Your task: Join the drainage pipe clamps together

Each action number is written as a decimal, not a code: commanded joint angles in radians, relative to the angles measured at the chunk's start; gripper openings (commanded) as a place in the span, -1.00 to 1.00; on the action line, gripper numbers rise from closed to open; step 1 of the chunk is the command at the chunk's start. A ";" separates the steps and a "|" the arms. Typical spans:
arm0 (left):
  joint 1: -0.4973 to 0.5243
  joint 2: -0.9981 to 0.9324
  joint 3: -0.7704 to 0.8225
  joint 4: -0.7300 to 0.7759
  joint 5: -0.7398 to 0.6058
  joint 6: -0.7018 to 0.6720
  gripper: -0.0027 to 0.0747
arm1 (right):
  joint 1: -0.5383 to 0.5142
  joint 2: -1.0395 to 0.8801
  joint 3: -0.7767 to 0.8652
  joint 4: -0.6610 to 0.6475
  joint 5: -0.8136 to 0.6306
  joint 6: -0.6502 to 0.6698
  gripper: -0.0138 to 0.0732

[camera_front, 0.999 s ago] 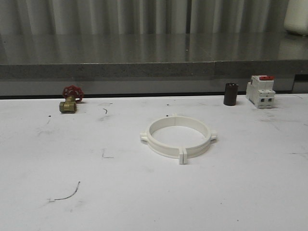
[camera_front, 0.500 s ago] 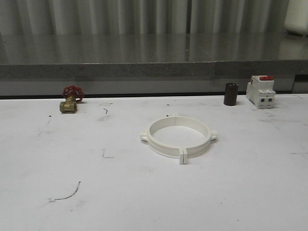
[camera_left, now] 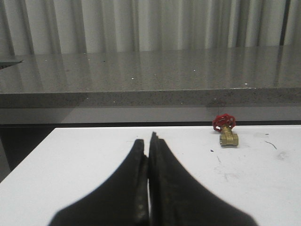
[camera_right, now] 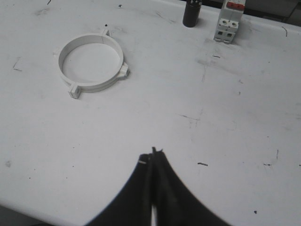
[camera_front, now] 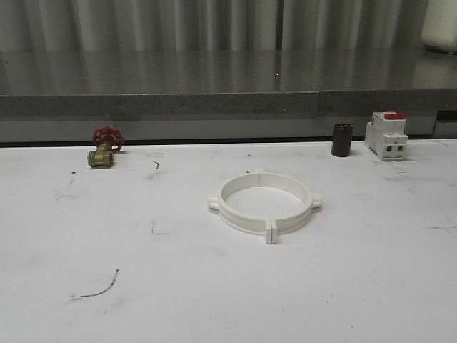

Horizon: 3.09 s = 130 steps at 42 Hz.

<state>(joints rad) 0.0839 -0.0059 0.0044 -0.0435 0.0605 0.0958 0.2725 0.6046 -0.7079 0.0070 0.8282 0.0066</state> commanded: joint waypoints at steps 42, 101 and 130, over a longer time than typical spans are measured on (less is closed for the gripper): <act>-0.082 -0.011 0.023 0.007 -0.083 -0.014 -0.98 | -0.006 0.000 -0.024 0.000 -0.055 -0.007 -0.84; -0.082 -0.011 0.023 0.007 -0.083 -0.014 -0.98 | -0.247 -0.631 0.731 0.084 -0.842 -0.007 -0.84; -0.082 -0.009 0.023 0.007 -0.083 -0.014 -0.98 | -0.247 -0.632 0.731 -0.007 -0.909 0.024 -0.84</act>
<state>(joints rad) 0.0065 -0.0059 0.0044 -0.0345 0.0605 0.0929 0.0310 -0.0102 0.0276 0.0250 0.0118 0.0255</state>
